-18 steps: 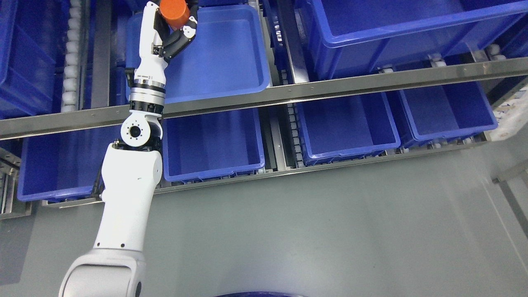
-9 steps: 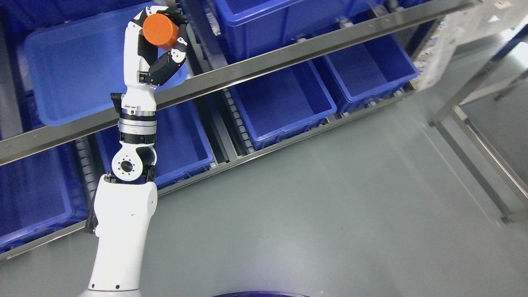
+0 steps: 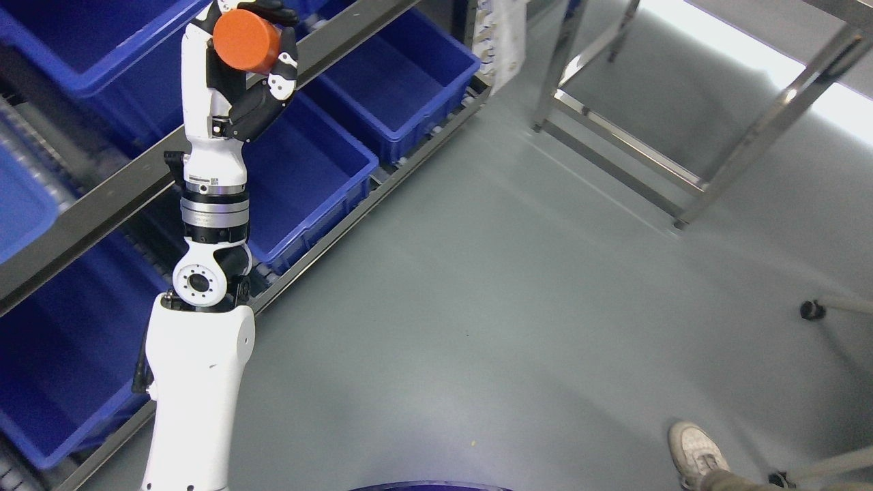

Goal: Grab orange capacitor from left shelf to right desk
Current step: 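Hold the capacitor in the left hand while turning toward the steel table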

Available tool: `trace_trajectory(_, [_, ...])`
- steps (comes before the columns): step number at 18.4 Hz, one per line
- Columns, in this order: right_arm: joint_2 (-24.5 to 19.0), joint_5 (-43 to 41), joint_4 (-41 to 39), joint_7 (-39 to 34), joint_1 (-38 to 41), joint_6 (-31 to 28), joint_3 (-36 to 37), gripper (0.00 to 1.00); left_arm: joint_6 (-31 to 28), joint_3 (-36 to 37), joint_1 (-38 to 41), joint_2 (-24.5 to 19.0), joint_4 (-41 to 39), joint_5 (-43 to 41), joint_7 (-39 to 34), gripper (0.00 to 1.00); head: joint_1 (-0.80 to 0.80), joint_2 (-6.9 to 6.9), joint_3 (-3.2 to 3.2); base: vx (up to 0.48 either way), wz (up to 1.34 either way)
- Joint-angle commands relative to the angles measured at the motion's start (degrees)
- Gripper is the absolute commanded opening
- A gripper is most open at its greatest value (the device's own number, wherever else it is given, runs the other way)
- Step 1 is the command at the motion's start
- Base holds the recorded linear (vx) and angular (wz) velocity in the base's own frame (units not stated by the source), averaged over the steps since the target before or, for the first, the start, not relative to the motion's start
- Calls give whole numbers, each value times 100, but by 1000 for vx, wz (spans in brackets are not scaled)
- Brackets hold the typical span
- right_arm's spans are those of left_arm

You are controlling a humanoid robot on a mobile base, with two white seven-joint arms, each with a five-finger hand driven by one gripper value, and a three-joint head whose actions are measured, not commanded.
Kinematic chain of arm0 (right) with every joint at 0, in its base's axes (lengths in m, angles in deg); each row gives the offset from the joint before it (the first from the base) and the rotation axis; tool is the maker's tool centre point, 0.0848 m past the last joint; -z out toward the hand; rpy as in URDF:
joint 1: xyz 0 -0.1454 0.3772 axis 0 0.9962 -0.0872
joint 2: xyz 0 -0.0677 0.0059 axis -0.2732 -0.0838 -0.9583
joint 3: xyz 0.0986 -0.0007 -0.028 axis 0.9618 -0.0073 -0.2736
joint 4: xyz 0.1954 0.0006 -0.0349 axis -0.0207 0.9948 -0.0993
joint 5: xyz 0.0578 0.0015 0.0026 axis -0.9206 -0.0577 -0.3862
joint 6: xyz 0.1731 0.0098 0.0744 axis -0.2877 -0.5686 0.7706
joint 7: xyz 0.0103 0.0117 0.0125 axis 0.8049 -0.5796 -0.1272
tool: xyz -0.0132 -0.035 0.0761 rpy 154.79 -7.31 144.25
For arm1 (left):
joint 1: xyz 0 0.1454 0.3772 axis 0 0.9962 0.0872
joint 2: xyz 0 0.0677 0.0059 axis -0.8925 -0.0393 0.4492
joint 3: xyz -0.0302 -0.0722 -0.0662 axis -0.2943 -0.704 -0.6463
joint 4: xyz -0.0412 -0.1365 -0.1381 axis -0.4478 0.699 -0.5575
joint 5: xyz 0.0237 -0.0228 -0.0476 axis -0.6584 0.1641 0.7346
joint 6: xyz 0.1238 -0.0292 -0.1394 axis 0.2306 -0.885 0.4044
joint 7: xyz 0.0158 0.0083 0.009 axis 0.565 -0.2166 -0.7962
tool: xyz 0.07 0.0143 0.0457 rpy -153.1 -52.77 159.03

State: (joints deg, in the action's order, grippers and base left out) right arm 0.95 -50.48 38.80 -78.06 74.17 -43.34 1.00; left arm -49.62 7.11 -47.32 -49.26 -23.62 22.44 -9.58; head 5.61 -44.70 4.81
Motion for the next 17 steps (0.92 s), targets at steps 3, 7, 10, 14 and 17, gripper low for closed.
trace_trajectory(3, [100, 0, -194, 2, 77, 4, 62, 100, -7, 453, 30, -100, -431, 0, -2, 2, 0, 0, 0, 106, -712])
trace_trajectory(7, [100, 0, -194, 2, 77, 4, 62, 100, 2, 831, 30, -100, -431, 0, -10, 2, 0, 0, 0, 156, -590])
trace_trajectory(10, [100, 0, -194, 2, 77, 4, 62, 100, 2, 1034, 30, -100, -431, 0, -19, 2, 0, 0, 0, 194, -484])
trace_trajectory(14, [100, 0, -194, 2, 77, 4, 62, 100, 2, 1069, 21, -100, -431, 0, -28, 2, 0, 0, 0, 266, -400])
trace_trajectory(17, [100, 0, -194, 2, 77, 4, 62, 100, -16, 1087, 12, -100, -431, 0, -28, 2, 0, 0, 0, 330, -280])
